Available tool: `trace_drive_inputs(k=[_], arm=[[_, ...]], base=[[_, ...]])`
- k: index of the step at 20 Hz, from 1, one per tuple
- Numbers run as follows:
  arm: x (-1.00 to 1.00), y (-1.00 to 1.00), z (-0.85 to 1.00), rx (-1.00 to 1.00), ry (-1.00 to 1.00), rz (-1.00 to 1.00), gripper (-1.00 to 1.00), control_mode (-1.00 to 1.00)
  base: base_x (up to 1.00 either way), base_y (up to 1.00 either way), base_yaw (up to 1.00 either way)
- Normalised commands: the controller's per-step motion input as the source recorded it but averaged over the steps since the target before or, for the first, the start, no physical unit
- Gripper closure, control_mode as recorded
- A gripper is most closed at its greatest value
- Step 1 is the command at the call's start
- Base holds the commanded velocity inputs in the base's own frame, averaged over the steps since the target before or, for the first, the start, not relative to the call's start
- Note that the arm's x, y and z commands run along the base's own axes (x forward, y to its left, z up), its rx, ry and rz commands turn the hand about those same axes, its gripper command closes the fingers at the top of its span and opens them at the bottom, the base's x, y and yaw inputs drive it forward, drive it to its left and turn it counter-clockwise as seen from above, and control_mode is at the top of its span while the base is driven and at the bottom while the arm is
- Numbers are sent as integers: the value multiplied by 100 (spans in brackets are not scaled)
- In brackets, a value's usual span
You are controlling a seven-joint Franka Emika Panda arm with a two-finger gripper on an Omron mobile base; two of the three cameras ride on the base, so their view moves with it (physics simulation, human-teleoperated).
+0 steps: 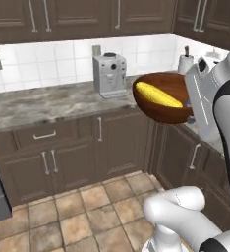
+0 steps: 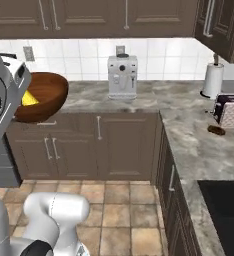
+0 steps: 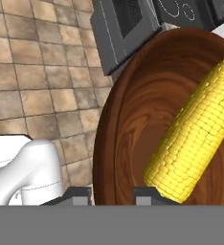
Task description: Pick the corn from the sink and place it in the bowl. Then pick the bowl and place it in the microwave. Then close the microwave door and press the start button.
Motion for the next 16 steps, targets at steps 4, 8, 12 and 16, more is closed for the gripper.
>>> trace_drive_inputs(k=[4, 8, 12, 16], arm=[[0, 0, 0, 0, 0, 0, 100, 100], [0, 0, 0, 0, 0, 0, 100, 100], [0, 0, 0, 0, 0, 0, 100, 100], [0, 0, 0, 0, 0, 0, 100, 100]], base=[[0, 0, 67], [0, 0, 67], [0, 0, 65], [1, 0, 64]])
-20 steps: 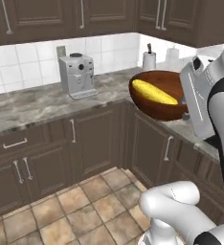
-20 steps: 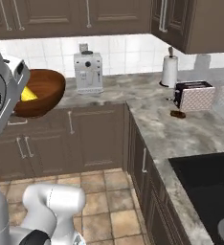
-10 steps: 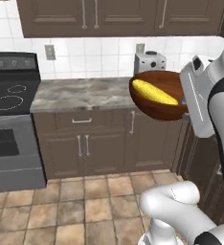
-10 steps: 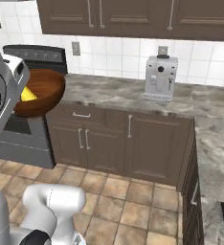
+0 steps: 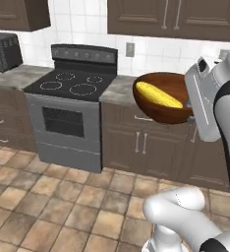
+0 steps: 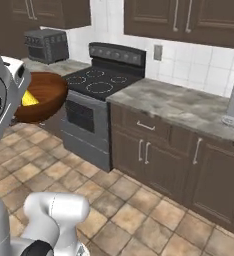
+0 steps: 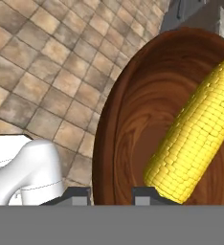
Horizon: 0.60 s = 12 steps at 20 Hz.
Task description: Pick the corn from the sink and place it in the bowl. Then pick the bowl and place it in the microwave. Then close the microwave door and press the start button.
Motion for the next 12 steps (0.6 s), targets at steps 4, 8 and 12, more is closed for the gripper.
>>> trace_drive_inputs(k=[4, 8, 12], arm=[[0, 0, 0, 0, 0, 0, 100, 100], [0, 0, 0, 0, 0, 0, 100, 100], [0, 0, 0, 0, 0, 0, 100, 100]], base=[[0, 0, 64], [0, 0, 64], [8, 0, 61]])
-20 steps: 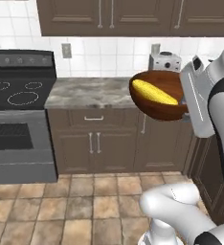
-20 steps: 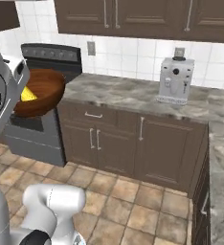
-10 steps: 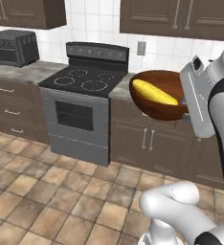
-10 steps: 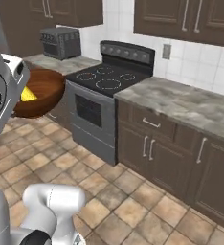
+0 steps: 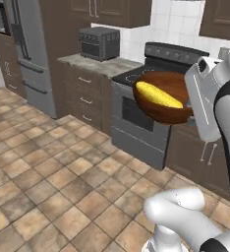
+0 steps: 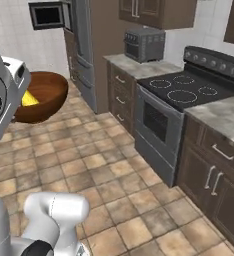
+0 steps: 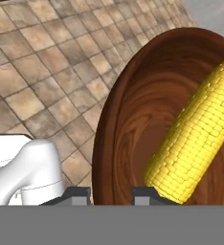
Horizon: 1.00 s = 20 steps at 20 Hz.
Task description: Pick the corn from the sink and place it in the bowl. Then pick the bowl and place it in the microwave. Then close the microwave door and press the start button.
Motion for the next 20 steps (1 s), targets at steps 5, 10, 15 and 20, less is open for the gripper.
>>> trace_drive_inputs(k=[5, 10, 15, 20], arm=[[0, 0, 0, 0, 0, 0, 100, 100], [0, 0, 0, 0, 0, 0, 100, 100], [0, 0, 0, 0, 0, 0, 100, 100], [0, 0, 0, 0, 0, 0, 100, 100]], base=[[77, 3, 53], [100, 13, 41], [100, 28, 35], [100, 14, 30]])
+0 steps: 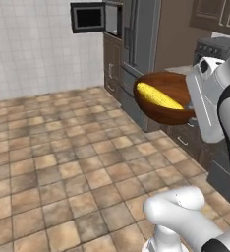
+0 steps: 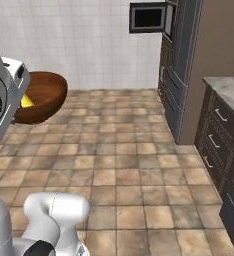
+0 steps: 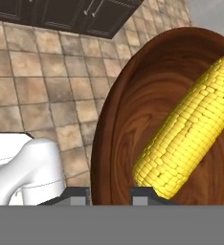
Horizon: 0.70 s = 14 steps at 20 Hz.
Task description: Pick the corn from the sink and place it in the bowl. Then pick the bowl and place it in the microwave. Then close the microwave door and press the start button.
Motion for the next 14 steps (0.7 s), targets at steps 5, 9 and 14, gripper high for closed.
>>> trace_drive_inputs(k=[5, 9, 14], arm=[[0, 0, 0, 0, 0, 0, 100, 100], [0, 0, 0, 0, 0, 0, 100, 100], [0, 0, 0, 0, 0, 0, 100, 100]], base=[[100, 6, 22], [100, 6, 21], [100, 7, 20]])
